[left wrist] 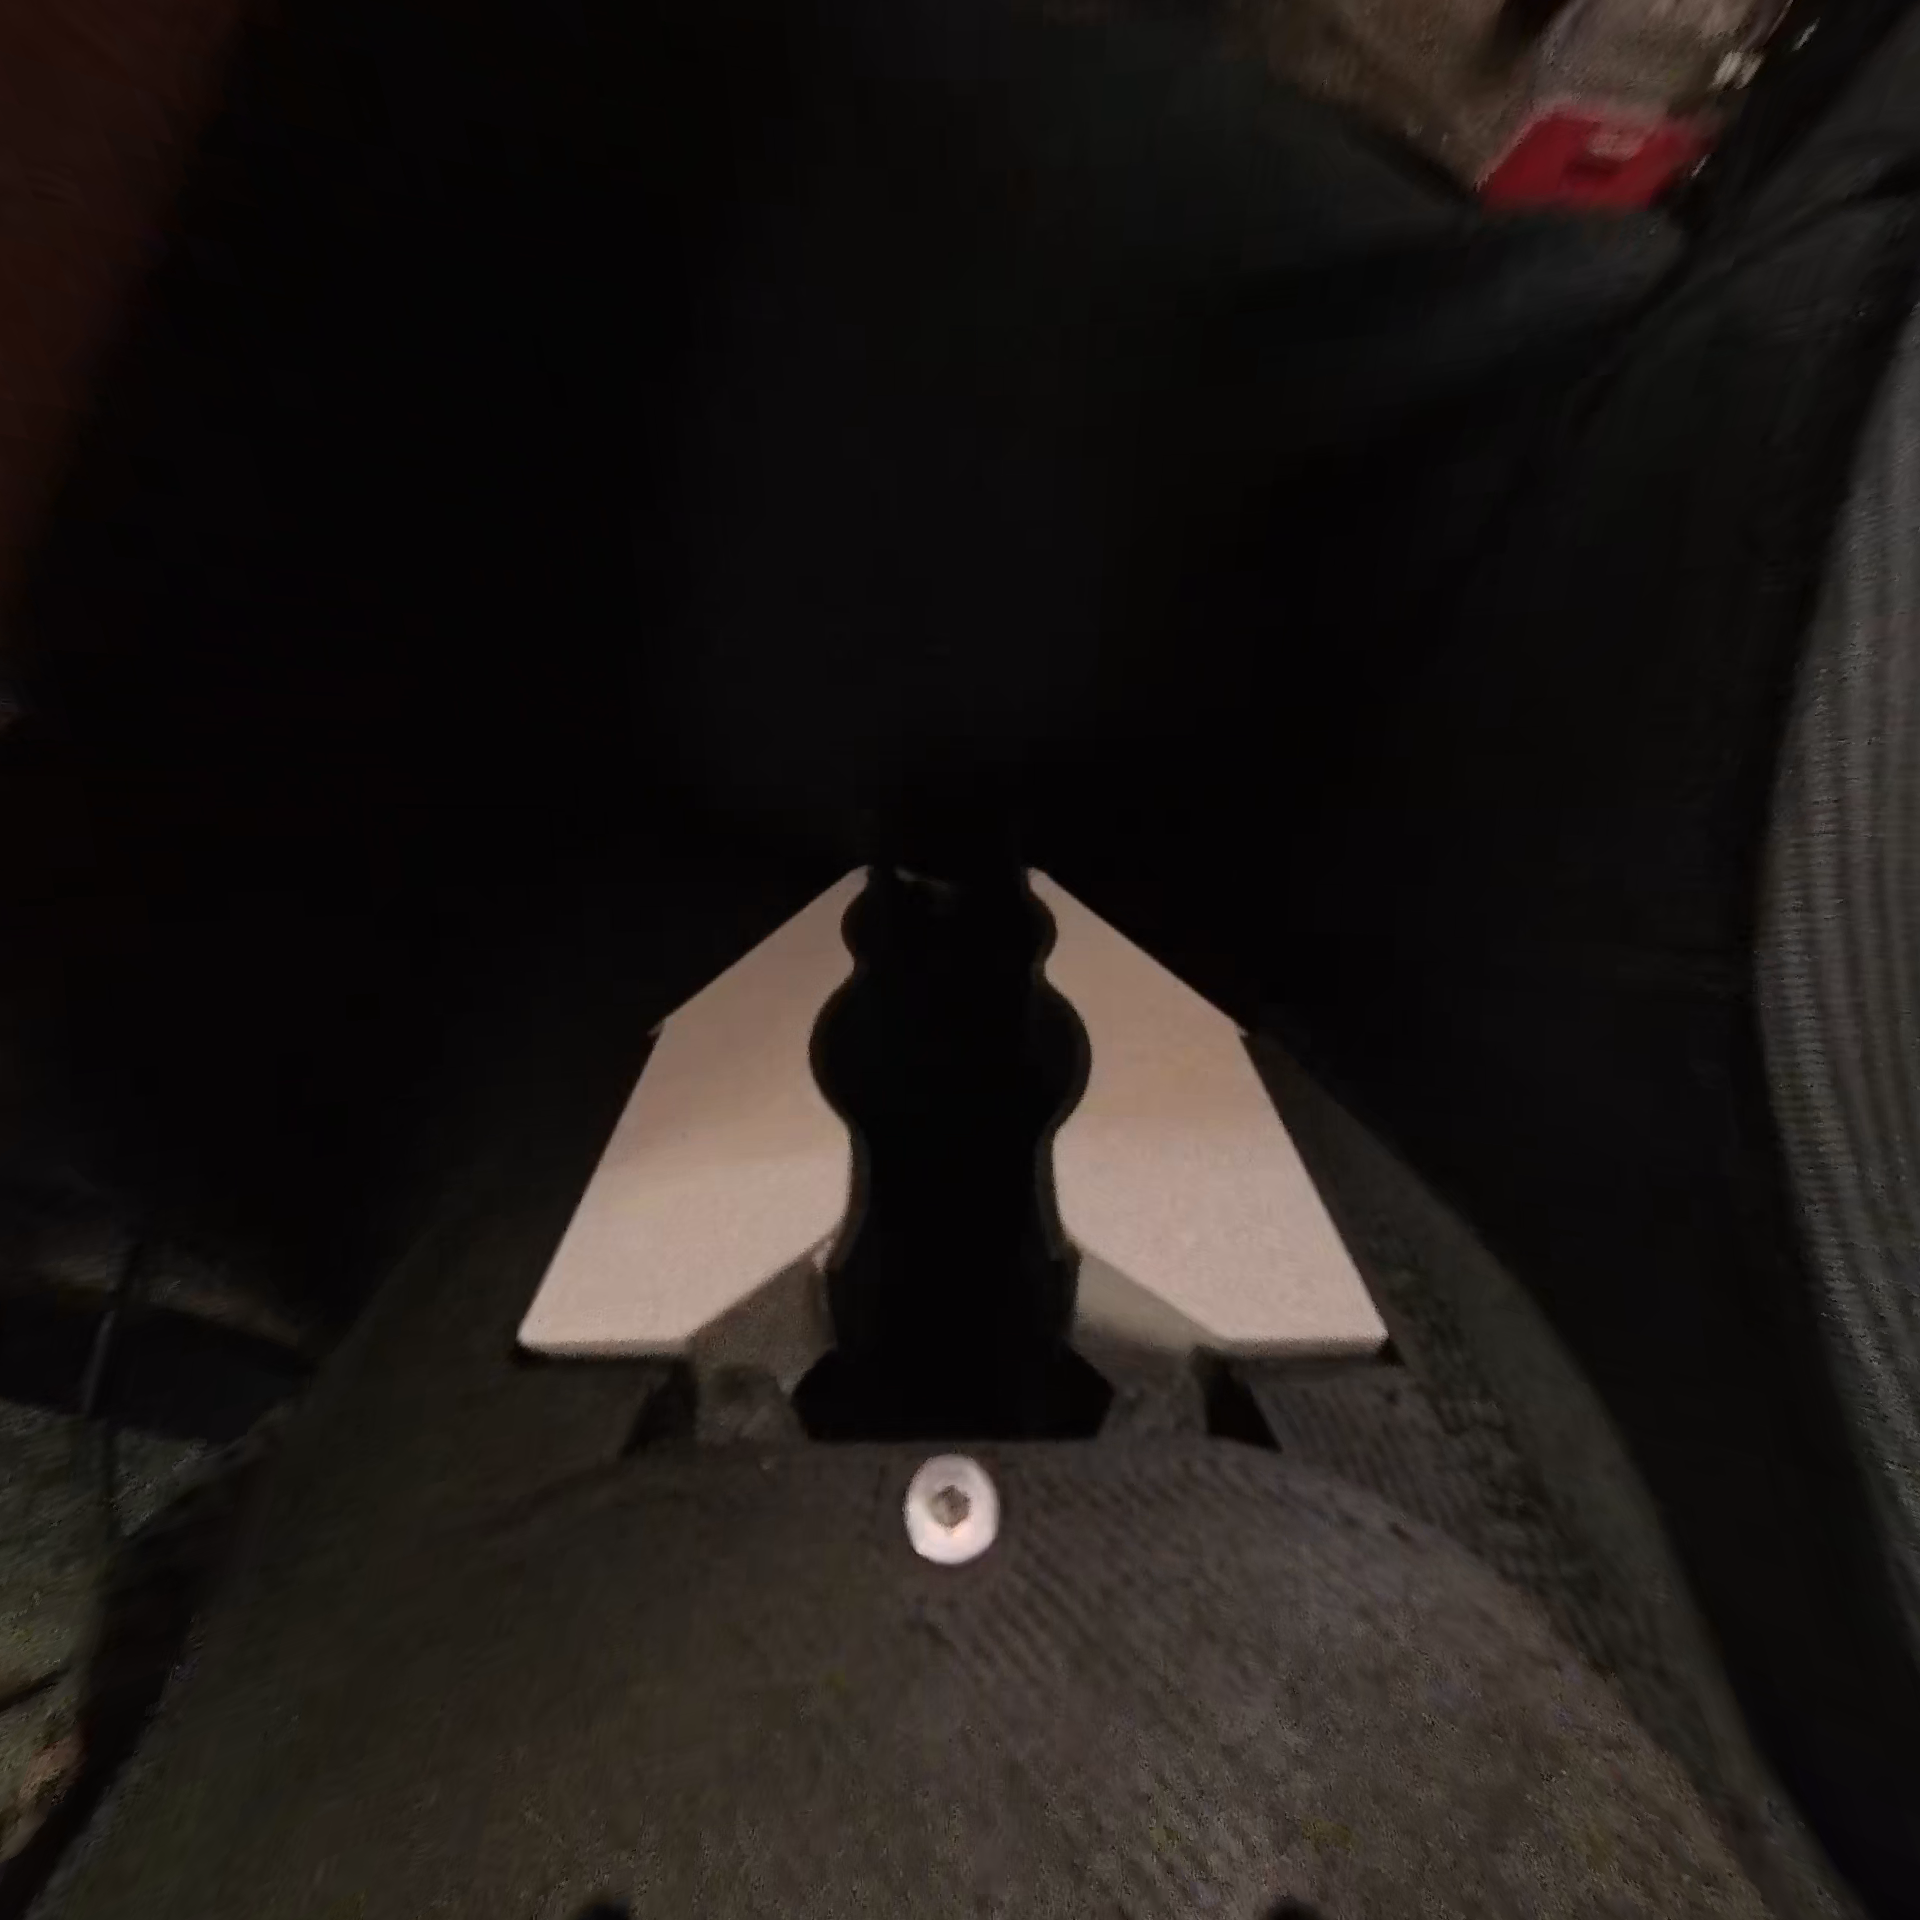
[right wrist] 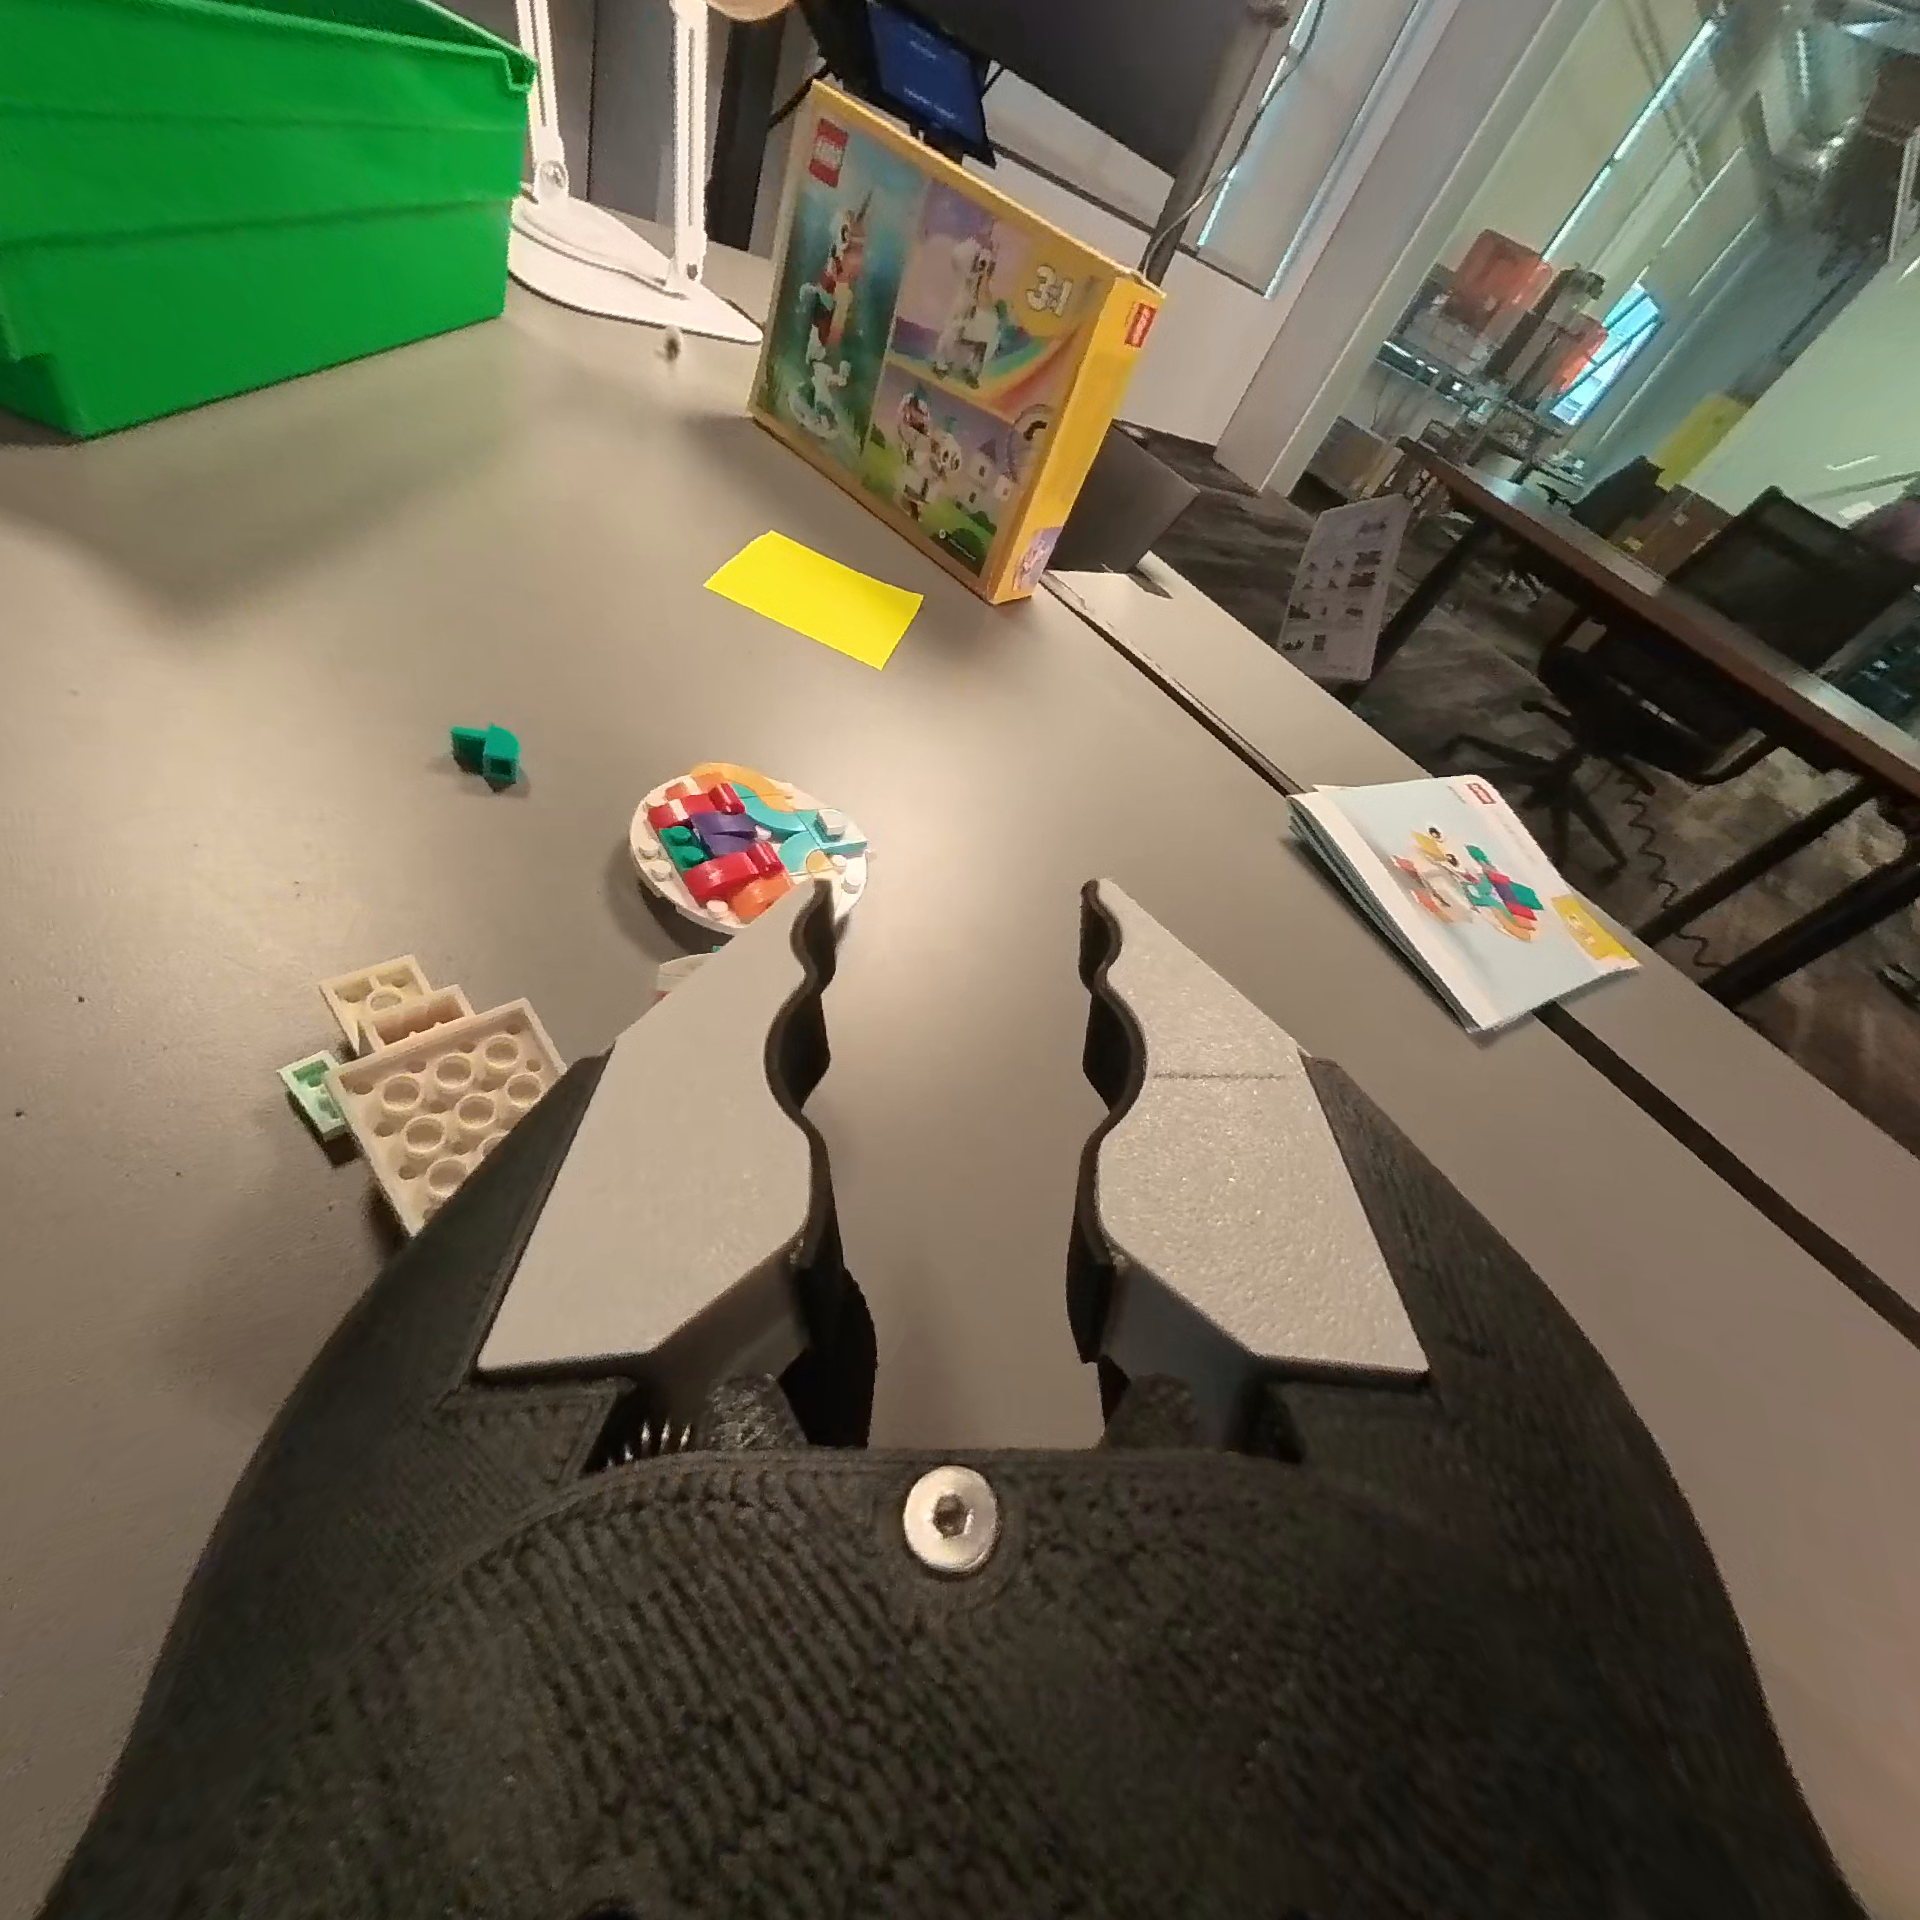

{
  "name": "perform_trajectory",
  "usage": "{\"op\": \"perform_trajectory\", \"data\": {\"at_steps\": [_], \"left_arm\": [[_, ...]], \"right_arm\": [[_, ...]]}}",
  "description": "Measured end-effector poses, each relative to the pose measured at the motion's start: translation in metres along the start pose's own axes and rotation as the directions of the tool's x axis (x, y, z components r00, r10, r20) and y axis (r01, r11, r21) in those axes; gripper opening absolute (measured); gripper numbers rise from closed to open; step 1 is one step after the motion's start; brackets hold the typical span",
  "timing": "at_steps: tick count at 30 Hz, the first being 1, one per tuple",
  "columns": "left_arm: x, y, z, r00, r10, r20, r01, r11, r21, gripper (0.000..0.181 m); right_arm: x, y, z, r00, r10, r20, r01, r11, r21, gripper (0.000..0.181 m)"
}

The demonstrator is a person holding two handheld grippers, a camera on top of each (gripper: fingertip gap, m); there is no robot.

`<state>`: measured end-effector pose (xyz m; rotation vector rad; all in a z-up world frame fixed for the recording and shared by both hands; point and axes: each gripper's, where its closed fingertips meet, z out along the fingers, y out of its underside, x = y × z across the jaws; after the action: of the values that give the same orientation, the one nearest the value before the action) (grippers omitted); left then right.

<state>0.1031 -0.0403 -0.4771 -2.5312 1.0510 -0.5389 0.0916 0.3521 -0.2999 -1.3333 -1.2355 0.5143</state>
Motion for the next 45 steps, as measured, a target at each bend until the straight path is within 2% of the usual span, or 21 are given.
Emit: {"op": "perform_trajectory", "data": {"at_steps": [4, 8, 12, 15, 19, 21, 23, 26, 28, 29, 30, 31, 33, 35, 38, 39, 43, 45], "left_arm": [[-0.005, 0.01, 0.009, 0.994, 0.093, 0.052, -0.084, 0.984, -0.155, 0.027], [-0.008, 0.012, 0.019, 0.988, 0.138, 0.074, -0.117, 0.964, -0.24, 0.026], [-0.009, 0.012, 0.024, 0.983, 0.175, 0.062, -0.152, 0.952, -0.266, 0.016], [-0.007, 0.009, 0.02, 0.977, 0.209, 0.045, -0.193, 0.951, -0.241, 0.015], [-0.006, 0.001, 0.004, 0.978, 0.2, 0.055, -0.191, 0.973, -0.132, 0.014], [-0.003, -0.009, -0.016, 0.984, 0.168, 0.056, -0.167, 0.986, -0.027, 0.014], [0.009, -0.029, -0.049, 0.992, 0.126, 0.026, -0.128, 0.982, 0.139, 0.014], [0.013, -0.07, -0.13, 0.994, 0.087, 0.071, -0.109, 0.905, 0.411, 0.013], [-0.017, -0.088, -0.197, 0.967, 0.026, 0.253, -0.157, 0.843, 0.514, 0.013], [-0.047, -0.087, -0.231, 0.922, -0.053, 0.382, -0.166, 0.839, 0.517, 0.012], [-0.084, -0.081, -0.265, 0.846, -0.158, 0.51, -0.154, 0.843, 0.516, 0.011], [-0.118, -0.074, -0.295, 0.768, -0.271, 0.581, -0.112, 0.835, 0.538, 0.011], [-0.183, -0.052, -0.328, 0.646, -0.475, 0.597, 0.055, 0.809, 0.585, 0.012], [-0.231, -0.034, -0.332, 0.581, -0.532, 0.615, 0.163, 0.817, 0.553, 0.013], [-0.274, -0.019, -0.32, 0.544, -0.527, 0.652, 0.266, 0.846, 0.462, 0.017], [-0.282, -0.014, -0.314, 0.54, -0.537, 0.648, 0.312, 0.843, 0.438, 0.03], [-0.299, 0.004, -0.304, 0.473, -0.565, 0.676, 0.455, 0.814, 0.361, 0.053], [-0.293, -0.013, -0.312, 0.442, -0.523, 0.729, 0.383, 0.845, 0.374, 0.057]], "right_arm": [[0.0, 0.0, 0.0, 1.0, 0.009, 0.004, -0.009, 1.0, 0.004, 0.044], [0.002, -0.001, -0.001, 1.0, 0.027, 0.009, -0.027, 1.0, 0.008, 0.043], [0.001, -0.001, -0.001, 0.999, 0.033, 0.015, -0.033, 0.999, 0.01, 0.043], [0.001, -0.001, -0.001, 0.999, 0.031, 0.022, -0.032, 0.999, 0.01, 0.042], [0.0, 0.0, -0.001, 0.999, 0.032, 0.028, -0.032, 0.999, 0.007, 0.042], [0.0, 0.0, -0.001, 0.999, 0.033, 0.027, -0.033, 0.999, 0.007, 0.042], [0.001, -0.001, -0.002, 0.999, 0.037, 0.025, -0.037, 0.999, 0.009, 0.041], [0.003, -0.002, -0.003, 0.998, 0.054, 0.019, -0.055, 0.998, 0.022, 0.041], [0.005, -0.004, -0.003, 0.997, 0.073, 0.017, -0.074, 0.997, 0.036, 0.04], [0.006, -0.004, -0.004, 0.996, 0.083, 0.019, -0.083, 0.996, 0.041, 0.04], [0.006, -0.005, -0.004, 0.996, 0.09, 0.019, -0.09, 0.995, 0.044, 0.04], [0.007, -0.005, -0.004, 0.995, 0.094, 0.019, -0.095, 0.994, 0.046, 0.04], [0.007, -0.005, -0.005, 0.995, 0.096, 0.017, -0.097, 0.994, 0.05, 0.04], [0.006, -0.005, -0.005, 0.996, 0.091, 0.019, -0.092, 0.995, 0.049, 0.039], [0.004, -0.004, -0.004, 0.997, 0.078, 0.023, -0.078, 0.996, 0.038, 0.039], [0.004, -0.004, -0.003, 0.997, 0.073, 0.024, -0.074, 0.997, 0.034, 0.039], [0.002, -0.003, -0.002, 0.998, 0.061, 0.029, -0.062, 0.998, 0.026, 0.038], [0.003, -0.003, -0.002, 0.998, 0.063, 0.027, -0.064, 0.998, 0.026, 0.038]]}}
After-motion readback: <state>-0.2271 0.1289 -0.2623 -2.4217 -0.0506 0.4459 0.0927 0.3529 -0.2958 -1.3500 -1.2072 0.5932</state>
